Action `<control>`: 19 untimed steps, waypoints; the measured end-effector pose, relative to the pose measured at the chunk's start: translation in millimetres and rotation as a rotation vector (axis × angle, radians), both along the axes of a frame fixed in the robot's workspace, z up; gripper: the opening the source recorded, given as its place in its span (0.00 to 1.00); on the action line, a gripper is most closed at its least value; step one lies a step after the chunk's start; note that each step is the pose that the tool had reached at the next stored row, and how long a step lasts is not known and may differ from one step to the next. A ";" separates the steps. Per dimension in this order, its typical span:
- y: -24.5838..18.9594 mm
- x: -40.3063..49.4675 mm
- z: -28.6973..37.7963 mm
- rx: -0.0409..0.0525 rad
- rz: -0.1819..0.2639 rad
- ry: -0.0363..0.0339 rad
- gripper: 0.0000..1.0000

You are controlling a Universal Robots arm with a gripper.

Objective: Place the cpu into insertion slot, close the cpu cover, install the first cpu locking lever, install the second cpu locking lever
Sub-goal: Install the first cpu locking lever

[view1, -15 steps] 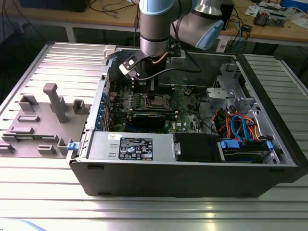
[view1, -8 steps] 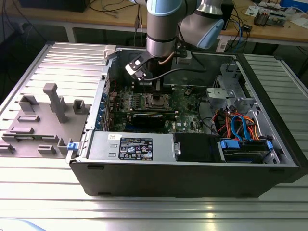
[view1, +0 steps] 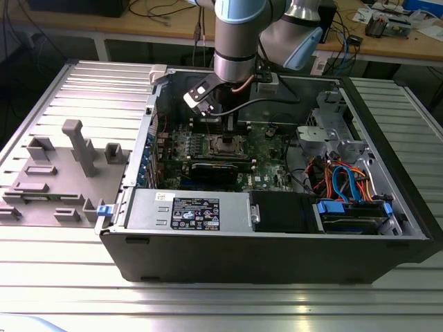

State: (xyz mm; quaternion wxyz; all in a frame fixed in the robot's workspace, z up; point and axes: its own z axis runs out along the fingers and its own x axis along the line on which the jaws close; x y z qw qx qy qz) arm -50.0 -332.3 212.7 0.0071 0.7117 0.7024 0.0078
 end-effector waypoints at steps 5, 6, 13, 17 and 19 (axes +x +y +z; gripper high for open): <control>0.0 0.2 0.0 0.0000 0.000 0.0000 0.11; 0.0 0.3 0.0 0.0000 0.000 0.0000 0.11; 0.0 0.3 13.2 0.0000 0.000 0.0038 0.11; 0.0 0.3 27.7 0.0001 0.000 0.0048 0.11; 0.0 0.3 34.1 0.0000 0.000 0.0051 0.11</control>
